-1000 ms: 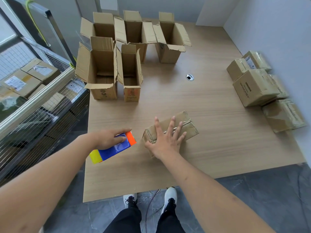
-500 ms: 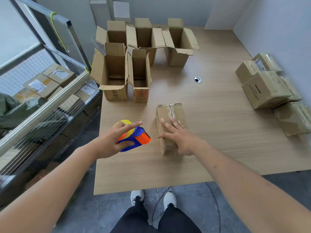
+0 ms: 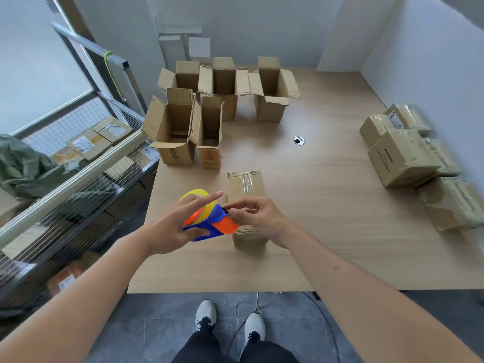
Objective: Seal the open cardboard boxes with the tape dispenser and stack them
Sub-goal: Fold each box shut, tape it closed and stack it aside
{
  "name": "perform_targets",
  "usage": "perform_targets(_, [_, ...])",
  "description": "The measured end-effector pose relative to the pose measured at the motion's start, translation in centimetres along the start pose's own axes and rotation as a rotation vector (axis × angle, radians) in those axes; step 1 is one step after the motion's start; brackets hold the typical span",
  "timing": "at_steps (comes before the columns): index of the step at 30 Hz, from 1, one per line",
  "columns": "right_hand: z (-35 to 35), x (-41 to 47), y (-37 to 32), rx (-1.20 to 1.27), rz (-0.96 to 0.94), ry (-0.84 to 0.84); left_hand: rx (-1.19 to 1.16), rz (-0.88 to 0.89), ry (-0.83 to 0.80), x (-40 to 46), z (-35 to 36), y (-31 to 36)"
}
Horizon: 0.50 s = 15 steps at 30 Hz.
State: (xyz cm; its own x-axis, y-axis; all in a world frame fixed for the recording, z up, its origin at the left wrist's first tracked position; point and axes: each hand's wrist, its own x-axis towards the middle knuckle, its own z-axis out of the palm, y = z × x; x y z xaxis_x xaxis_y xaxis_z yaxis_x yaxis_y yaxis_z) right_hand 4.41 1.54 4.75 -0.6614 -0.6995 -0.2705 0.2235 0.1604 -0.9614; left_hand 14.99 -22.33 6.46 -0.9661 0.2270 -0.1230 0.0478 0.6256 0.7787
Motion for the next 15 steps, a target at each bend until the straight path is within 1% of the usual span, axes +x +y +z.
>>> perform_targets(4, [-1.8,-1.7,0.6,0.045,0.053,-0.054,0.037,-0.003,-0.003,0.1,1.5,2.0])
perform_targets(7, [-2.4,-2.6,1.0,0.068,0.052,-0.013,0.009,-0.012,-0.010,-0.1,2.4,2.9])
perform_targets(9, [-2.7,-3.0,1.1,0.042,0.054,-0.004,0.007,-0.009,-0.027,-0.1,2.8,3.2])
perform_targets(11, [-3.0,-3.2,1.2,0.023,0.087,-0.012,0.032,-0.012,-0.047,-0.1,3.0,3.4])
perform_targets(13, [-3.3,-3.3,1.0,0.061,0.146,-0.001,0.040,-0.021,-0.068,0.0,2.9,3.5])
perform_targets(15, [-3.4,-3.3,1.0,0.089,0.161,-0.002,0.043,-0.033,-0.088,0.2,2.6,3.4])
